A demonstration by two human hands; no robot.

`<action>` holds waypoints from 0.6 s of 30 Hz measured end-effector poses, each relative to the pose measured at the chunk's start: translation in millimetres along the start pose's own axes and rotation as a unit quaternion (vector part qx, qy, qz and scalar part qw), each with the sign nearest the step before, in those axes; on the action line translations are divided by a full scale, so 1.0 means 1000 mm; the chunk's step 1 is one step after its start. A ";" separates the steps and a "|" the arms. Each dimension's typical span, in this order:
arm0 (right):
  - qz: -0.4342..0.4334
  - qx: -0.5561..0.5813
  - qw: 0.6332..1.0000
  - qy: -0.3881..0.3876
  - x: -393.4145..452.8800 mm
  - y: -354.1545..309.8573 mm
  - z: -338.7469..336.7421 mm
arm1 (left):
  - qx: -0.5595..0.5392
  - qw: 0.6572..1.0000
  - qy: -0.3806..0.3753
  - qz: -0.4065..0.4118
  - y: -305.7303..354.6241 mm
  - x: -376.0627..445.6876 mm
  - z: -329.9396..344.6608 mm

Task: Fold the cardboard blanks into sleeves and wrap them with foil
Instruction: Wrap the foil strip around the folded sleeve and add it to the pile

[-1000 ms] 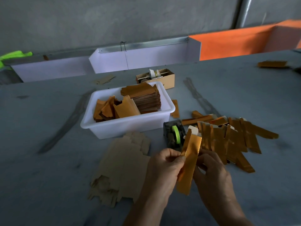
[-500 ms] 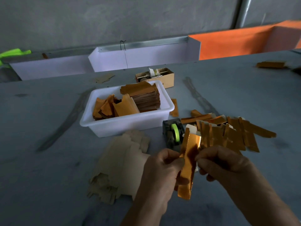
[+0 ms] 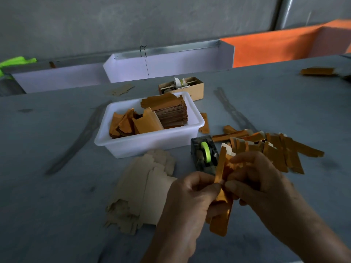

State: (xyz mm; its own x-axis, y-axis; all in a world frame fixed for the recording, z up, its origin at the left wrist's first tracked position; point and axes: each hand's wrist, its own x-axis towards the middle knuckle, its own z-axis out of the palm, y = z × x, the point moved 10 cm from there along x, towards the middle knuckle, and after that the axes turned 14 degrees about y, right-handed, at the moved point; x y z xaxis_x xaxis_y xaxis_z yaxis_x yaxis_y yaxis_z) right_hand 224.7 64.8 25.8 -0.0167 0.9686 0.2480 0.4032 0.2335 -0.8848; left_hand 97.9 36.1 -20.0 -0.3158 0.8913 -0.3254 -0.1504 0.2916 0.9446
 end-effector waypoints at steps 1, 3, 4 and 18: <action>0.005 -0.003 1.000 0.007 0.000 0.001 -0.001 | 0.000 1.000 -0.002 0.003 0.001 -0.001 0.000; 0.005 -0.015 1.000 0.016 0.000 0.001 -0.002 | 0.004 1.000 -0.008 0.008 0.002 -0.001 0.001; 0.004 -0.020 1.000 0.019 0.000 0.001 -0.002 | 0.008 1.000 -0.012 0.006 0.002 -0.002 0.001; -0.039 -0.206 0.975 0.070 -0.009 -0.020 -0.003 | 0.077 0.984 0.093 0.131 0.007 -0.005 -0.011</action>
State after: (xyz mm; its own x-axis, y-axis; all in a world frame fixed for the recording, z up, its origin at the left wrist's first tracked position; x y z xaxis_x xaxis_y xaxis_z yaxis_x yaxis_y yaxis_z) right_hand 219.3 51.0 42.0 0.0512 0.9214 0.3853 0.7392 0.2245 -0.6349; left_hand 87.9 29.4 -12.0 -0.4924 0.8683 -0.0592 0.0971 0.1224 0.9877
